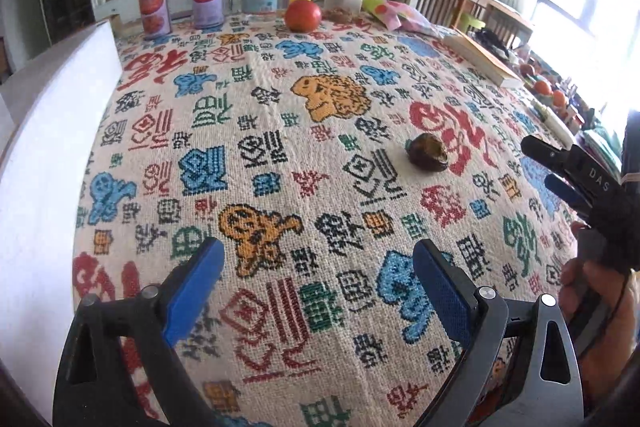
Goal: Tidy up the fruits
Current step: 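Move both open tools back over the table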
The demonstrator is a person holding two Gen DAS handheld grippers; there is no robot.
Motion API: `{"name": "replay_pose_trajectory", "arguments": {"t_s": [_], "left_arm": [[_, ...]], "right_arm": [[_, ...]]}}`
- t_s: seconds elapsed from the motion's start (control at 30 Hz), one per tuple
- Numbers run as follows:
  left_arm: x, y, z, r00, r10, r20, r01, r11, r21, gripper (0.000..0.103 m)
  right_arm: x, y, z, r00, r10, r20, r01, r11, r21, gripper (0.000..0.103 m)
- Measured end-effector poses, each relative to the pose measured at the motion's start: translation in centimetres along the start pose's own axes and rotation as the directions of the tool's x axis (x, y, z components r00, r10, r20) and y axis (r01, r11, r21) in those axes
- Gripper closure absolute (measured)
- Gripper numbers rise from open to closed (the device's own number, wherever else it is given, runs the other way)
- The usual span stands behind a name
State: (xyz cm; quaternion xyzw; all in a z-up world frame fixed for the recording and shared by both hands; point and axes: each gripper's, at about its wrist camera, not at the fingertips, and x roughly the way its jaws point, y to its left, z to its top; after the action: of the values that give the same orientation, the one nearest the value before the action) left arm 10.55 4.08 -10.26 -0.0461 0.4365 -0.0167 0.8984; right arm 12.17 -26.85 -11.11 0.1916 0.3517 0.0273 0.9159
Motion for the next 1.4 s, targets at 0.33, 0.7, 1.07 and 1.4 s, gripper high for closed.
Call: {"name": "replay_pose_trajectory", "arguments": {"t_s": [0.33,0.7,1.07,1.4], "left_arm": [[3.2,-4.6,1.0,0.990,-0.143,-0.019,0.144,0.983,0.114,0.007],[8.8,-10.8,4.5,0.993,-0.118,-0.003,0.115,0.964,0.240,0.058],[4.7,0.4,5.7,0.996,0.051,0.076,-0.054,0.998,0.043,0.058],[7.3,7.6,4.3,0.984,0.176,0.008,-0.175,0.979,-0.103,0.025]], "right_arm": [[-1.6,-1.6,-0.4,0.991,-0.091,0.097,0.079,0.990,0.115,0.000],[-1.7,-2.0,-0.1,0.991,-0.073,0.109,0.059,0.990,0.132,0.000],[-1.0,-2.0,-0.1,0.996,-0.049,0.080,0.038,0.990,0.136,0.000],[-0.1,-0.2,-0.6,0.999,-0.026,0.031,0.024,0.998,0.053,0.000]]}}
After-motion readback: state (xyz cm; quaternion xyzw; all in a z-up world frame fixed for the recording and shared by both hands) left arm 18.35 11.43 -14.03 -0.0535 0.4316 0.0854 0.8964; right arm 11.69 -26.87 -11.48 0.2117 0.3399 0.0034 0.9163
